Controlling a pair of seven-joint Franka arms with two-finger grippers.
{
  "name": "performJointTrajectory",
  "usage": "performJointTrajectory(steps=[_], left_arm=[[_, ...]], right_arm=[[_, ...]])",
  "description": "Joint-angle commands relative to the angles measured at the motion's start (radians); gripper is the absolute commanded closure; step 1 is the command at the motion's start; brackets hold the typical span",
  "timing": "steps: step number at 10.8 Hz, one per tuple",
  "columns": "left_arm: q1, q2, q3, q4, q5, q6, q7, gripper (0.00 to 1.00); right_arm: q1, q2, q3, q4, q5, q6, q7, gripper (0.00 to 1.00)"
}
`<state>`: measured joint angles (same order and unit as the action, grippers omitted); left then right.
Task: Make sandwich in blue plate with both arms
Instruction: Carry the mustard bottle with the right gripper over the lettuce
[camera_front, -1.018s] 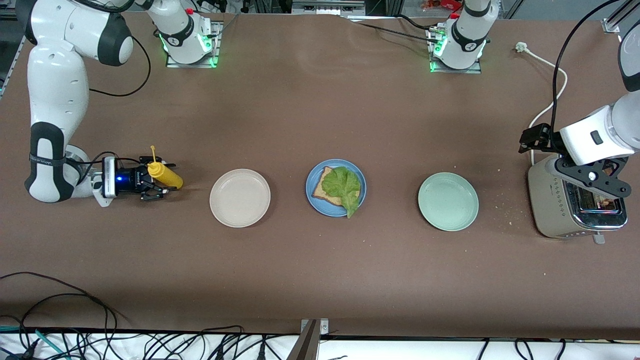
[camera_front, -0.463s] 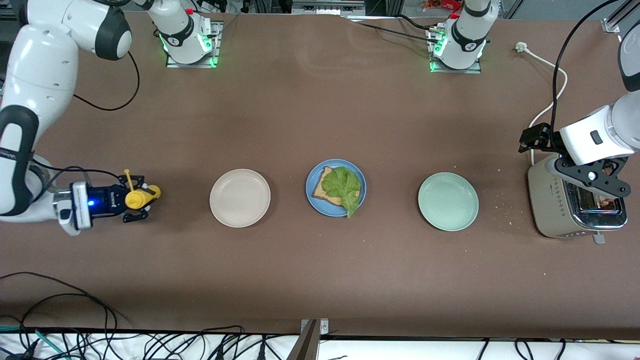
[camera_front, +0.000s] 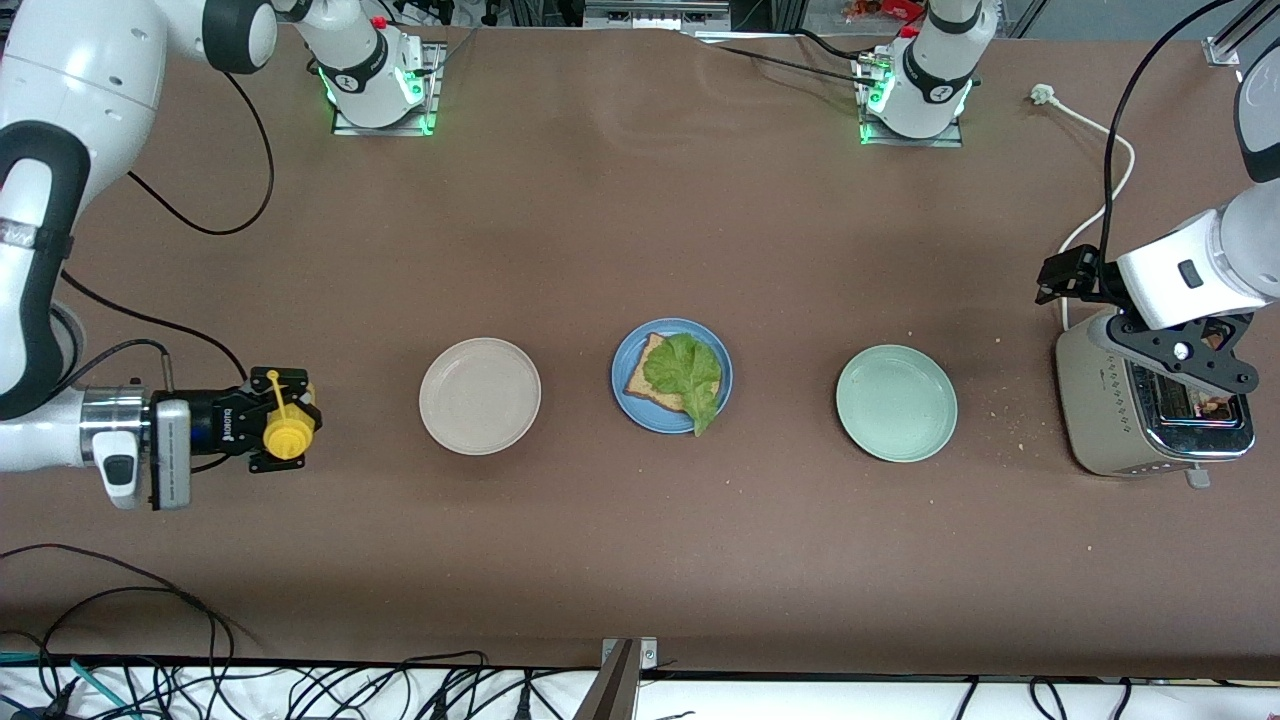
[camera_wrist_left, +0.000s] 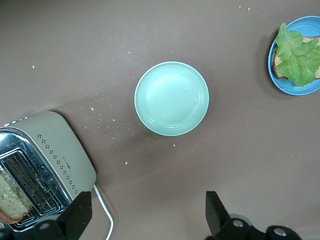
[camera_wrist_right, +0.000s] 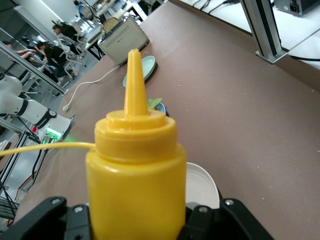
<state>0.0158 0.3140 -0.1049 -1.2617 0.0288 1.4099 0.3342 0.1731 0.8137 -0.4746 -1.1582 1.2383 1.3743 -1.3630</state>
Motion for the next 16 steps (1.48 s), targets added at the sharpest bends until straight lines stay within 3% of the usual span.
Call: performJointTrajectory(steps=[1,4,6,9,11,15,16], left_arm=[[0.000,-0.015,-0.003,-0.005,0.026,-0.019,0.002,0.00],[-0.002,-0.013,-0.003,-0.004,0.023,-0.019,-0.001,0.00],[0.006,-0.024,-0.001,-0.005,0.025,-0.034,0.005,0.00],[0.009,-0.027,-0.001,-0.005,0.026,-0.058,0.011,0.00],[0.010,-0.027,0.001,-0.005,0.026,-0.058,0.012,0.00],[0.029,-0.027,-0.003,-0.005,0.020,-0.058,0.014,0.00],[0.029,-0.026,-0.003,-0.005,0.020,-0.058,0.014,0.00]], right_arm=[[-0.018,-0.086,0.183,0.044,-0.193,0.133,0.266,1.00],[-0.018,-0.151,0.409,0.046,-0.455,0.319,0.524,1.00],[-0.020,-0.159,0.593,0.046,-0.694,0.438,0.712,1.00],[-0.021,-0.156,0.926,0.035,-1.255,0.546,1.020,1.00],[-0.017,-0.136,1.091,-0.030,-1.560,0.577,1.236,1.00],[0.003,-0.061,1.267,-0.194,-2.007,0.618,1.503,1.00],[0.011,-0.048,1.278,-0.254,-2.093,0.618,1.562,1.00]])
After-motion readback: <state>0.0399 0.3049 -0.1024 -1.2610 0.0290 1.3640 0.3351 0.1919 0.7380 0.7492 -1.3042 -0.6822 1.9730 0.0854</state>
